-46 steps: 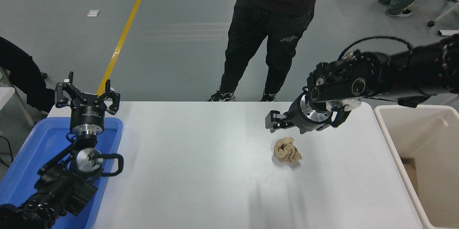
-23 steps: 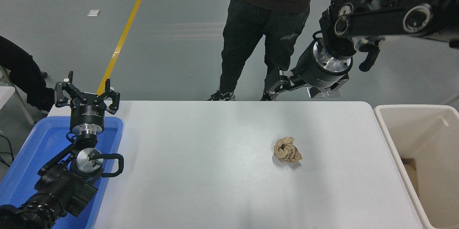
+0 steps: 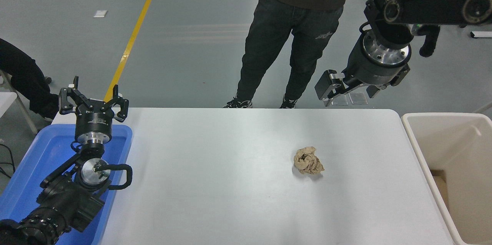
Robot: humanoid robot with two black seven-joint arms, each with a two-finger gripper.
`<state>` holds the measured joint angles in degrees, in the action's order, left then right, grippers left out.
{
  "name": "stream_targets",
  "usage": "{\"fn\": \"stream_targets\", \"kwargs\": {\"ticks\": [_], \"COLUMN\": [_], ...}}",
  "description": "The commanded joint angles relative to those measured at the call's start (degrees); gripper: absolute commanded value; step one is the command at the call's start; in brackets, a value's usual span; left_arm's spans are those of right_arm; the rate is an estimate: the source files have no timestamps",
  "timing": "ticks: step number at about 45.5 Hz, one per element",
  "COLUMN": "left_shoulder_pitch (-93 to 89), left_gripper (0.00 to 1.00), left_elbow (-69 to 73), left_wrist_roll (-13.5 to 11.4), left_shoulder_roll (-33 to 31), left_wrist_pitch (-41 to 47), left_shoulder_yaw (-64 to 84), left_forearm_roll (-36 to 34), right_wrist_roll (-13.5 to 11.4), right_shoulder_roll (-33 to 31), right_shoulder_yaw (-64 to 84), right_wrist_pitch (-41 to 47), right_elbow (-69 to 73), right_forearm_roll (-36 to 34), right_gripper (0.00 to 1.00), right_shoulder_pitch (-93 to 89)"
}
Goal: Pick up paper ball place in dustbin
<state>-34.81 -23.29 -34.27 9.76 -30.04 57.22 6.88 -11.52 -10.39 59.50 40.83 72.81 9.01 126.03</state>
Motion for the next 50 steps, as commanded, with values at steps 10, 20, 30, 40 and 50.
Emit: {"fn": "stream_targets", "kwargs": {"ticks": [10, 20, 30, 40, 50], "left_shoulder_pitch": [0.0, 0.0, 0.0, 0.0, 0.0], "left_gripper": [0.99, 0.99, 0.99, 0.99, 0.99], "left_elbow": [0.0, 0.0, 0.0, 0.0, 0.0], "left_wrist_roll": [0.0, 0.09, 0.09, 0.08, 0.0], "left_shoulder_roll": [-0.09, -0.09, 0.0, -0.09, 0.0], "left_wrist_pitch": [-0.01, -0.02, -0.01, -0.1, -0.01], "left_shoulder_yaw": [0.0, 0.0, 0.0, 0.0, 0.0], "left_forearm_roll": [-0.02, -0.02, -0.02, -0.02, -0.02], "right_wrist_roll": [-0.08, -0.08, -0.08, 0.01, 0.01], "right_shoulder_roll": [8.27, 8.98, 10.39, 10.39, 10.39], "right_shoulder_yaw": [0.09, -0.88, -6.59, -9.05, -11.08], "right_wrist_pitch": [-11.55, -18.15, -20.44, -23.16, -28.26], "right_elbow": [-10.75, -16.29, -20.77, -25.61, -29.21], "right_forearm_roll": [0.66, 0.57, 0.75, 0.92, 3.2], "right_gripper": [1.0, 1.0, 1.0, 1.0, 1.0], "right_shoulder_pitch": [-18.36, -28.73, -37.61, -45.61, -51.23]}}
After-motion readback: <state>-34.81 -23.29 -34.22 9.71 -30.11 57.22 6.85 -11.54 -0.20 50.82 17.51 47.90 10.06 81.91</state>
